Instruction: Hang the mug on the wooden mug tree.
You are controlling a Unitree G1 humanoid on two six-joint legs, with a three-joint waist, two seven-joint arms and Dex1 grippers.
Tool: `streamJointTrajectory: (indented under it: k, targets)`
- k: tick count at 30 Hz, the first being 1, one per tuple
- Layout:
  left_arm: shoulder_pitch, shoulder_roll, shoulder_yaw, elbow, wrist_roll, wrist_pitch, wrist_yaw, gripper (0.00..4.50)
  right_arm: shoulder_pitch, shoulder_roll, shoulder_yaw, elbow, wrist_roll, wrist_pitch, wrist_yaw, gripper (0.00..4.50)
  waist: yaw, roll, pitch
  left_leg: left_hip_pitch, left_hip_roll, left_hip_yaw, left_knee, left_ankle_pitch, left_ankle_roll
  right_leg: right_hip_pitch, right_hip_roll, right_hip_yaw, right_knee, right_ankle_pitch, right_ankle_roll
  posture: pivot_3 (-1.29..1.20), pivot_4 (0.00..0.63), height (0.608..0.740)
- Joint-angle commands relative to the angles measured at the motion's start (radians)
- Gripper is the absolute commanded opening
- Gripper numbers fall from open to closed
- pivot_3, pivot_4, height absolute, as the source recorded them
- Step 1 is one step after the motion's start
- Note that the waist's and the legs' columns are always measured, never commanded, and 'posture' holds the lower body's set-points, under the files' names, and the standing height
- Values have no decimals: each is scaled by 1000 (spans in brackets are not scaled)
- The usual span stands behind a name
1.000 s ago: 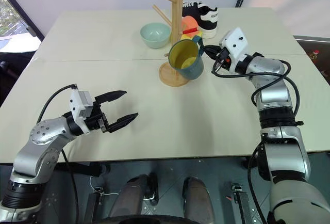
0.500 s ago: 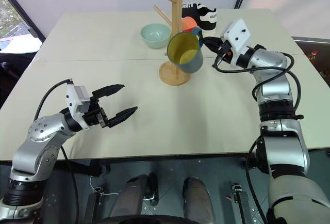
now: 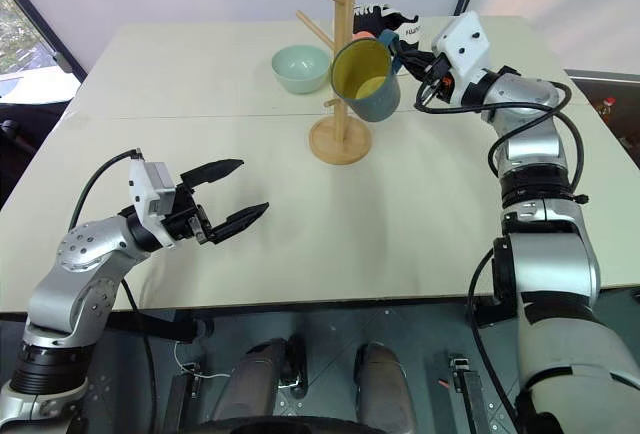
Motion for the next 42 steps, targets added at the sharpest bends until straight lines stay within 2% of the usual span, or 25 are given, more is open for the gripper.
streamJointTrajectory:
  k: [1,10,13,17,25,30,35,39,42]
  targets:
    - [3,0,10,-28,-7,-11,5,4500,-64,10,11,37,-26,-29,15,42,-1,0,0,0,0,0,0,0,0,0,0,0,0,0,0,0,150,735]
    - [5,-1,12,-33,-7,-13,13,4500,-106,24,24,105,-65,-25,24,42,-1,0,0,0,0,2,0,0,0,-1,0,1,1,0,0,0,150,735]
    - [2,0,13,-31,-7,-15,13,4500,-107,23,16,100,-60,-29,33,1049,-2,0,0,0,0,2,0,0,-1,-1,0,2,1,0,0,0,150,735]
    - [-7,-5,15,-27,-7,-21,14,4500,-112,6,6,90,-66,-54,4,3060,-2,0,0,0,0,2,0,0,-1,-2,0,2,2,0,0,0,150,735]
    - [-24,-14,26,-27,-19,-18,26,4500,-85,-83,-66,44,-10,-50,-20,3060,2,0,0,0,0,4,0,0,-2,-2,-1,2,2,0,0,0,150,735]
    - [-4,-30,61,-24,-44,-11,58,4500,86,-120,-212,-92,141,65,-8,3060,4,-1,0,0,1,4,0,0,-2,-2,-1,3,2,0,0,0,150,735]
    - [16,-99,130,56,-35,-1,193,4500,348,-63,-286,-341,262,220,-37,3060,1,-1,0,7,1,5,-1,-4,4,3,-2,3,2,0,0,0,150,735]
    - [24,-160,192,186,57,-38,372,4500,563,41,-285,-543,310,297,-100,3060,1,0,0,10,3,7,0,-4,4,2,-2,5,9,0,0,0,150,735]
    - [34,-187,219,243,107,-53,467,4500,670,114,-258,-638,311,306,-127,3060,1,0,0,11,6,9,2,-4,3,2,-1,4,11,0,-1,0,150,735]
